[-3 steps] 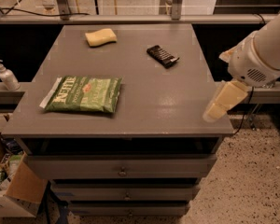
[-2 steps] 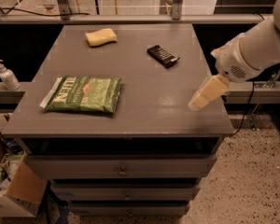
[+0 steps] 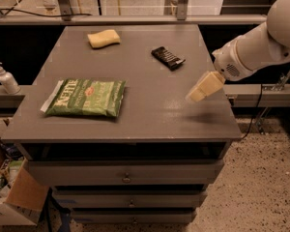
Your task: Pick rxbar chocolate
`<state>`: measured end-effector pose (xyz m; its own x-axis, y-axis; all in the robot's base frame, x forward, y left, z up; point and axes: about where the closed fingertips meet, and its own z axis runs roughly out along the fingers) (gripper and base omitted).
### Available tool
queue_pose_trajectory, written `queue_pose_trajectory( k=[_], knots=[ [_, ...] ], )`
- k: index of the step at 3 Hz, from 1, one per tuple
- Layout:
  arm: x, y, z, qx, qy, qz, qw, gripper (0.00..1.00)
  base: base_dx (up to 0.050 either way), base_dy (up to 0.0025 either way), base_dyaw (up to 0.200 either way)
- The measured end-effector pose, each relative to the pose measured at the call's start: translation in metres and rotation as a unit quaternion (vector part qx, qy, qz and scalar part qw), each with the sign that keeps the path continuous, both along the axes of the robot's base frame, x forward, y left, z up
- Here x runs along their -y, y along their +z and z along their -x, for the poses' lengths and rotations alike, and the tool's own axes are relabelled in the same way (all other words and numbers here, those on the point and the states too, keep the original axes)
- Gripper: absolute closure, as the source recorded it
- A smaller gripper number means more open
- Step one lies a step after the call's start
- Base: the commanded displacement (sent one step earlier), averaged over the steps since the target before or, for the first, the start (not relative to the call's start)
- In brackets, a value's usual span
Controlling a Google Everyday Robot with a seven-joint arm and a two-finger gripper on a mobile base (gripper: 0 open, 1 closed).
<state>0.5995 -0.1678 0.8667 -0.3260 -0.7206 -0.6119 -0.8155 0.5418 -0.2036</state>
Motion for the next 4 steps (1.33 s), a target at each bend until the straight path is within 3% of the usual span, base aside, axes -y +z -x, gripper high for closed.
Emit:
queue_pose_trajectory(
  k=[1,2,3,4],
  knots=[
    [0.001,-0.003,-0.001,0.001,-0.006,-0.001,1.0,0.0,0.0,0.0,0.0],
    [-0.004,-0.01,-0.021,0.018,-0.013,-0.023,0.9995,0.0,0.0,0.0,0.0],
    [-0.004,-0.02,-0.055,0.033,-0.023,-0.065,0.9971,0.0,0.0,0.0,0.0],
    [-0.006,-0.031,-0.092,0.042,-0.035,-0.116,0.9918,0.0,0.0,0.0,0.0]
  ],
)
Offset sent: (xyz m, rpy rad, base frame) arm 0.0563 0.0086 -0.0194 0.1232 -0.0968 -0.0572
